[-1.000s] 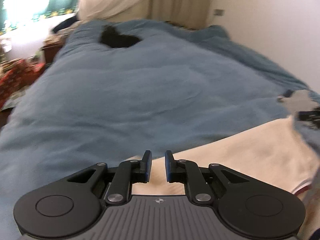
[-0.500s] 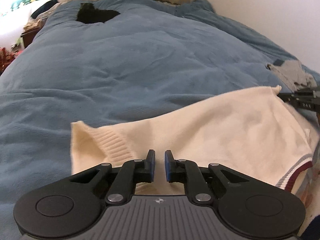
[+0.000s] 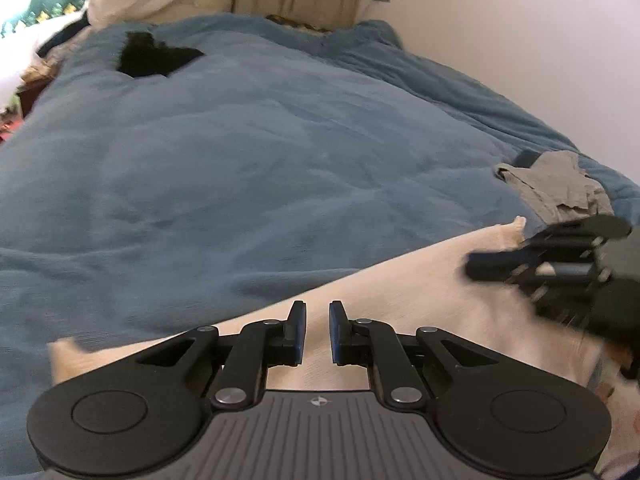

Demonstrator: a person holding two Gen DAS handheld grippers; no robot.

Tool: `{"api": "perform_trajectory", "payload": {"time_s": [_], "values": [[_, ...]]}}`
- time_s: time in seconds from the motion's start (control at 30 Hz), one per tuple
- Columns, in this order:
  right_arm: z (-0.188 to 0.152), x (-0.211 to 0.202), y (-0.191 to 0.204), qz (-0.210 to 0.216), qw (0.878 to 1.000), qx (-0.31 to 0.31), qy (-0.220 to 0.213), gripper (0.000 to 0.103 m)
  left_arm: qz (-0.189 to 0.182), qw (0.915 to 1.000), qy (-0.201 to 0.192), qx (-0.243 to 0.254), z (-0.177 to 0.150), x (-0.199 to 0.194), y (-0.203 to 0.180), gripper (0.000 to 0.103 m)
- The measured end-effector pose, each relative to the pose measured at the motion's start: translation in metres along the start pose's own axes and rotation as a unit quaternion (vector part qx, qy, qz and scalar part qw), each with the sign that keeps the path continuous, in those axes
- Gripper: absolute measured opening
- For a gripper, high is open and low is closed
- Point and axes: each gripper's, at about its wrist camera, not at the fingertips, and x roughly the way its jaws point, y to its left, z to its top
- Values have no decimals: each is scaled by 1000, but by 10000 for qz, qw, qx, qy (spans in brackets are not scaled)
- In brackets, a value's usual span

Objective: Fold clothes

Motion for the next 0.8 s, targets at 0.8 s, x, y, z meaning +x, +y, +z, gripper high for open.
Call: {"api": "perform_trajectory", "payload": {"time_s": [0.8], "values": [[-26,62,18,-1320,9878,809,-177,3,947,9871,-401,-1229,-39,31,10,5]]}}
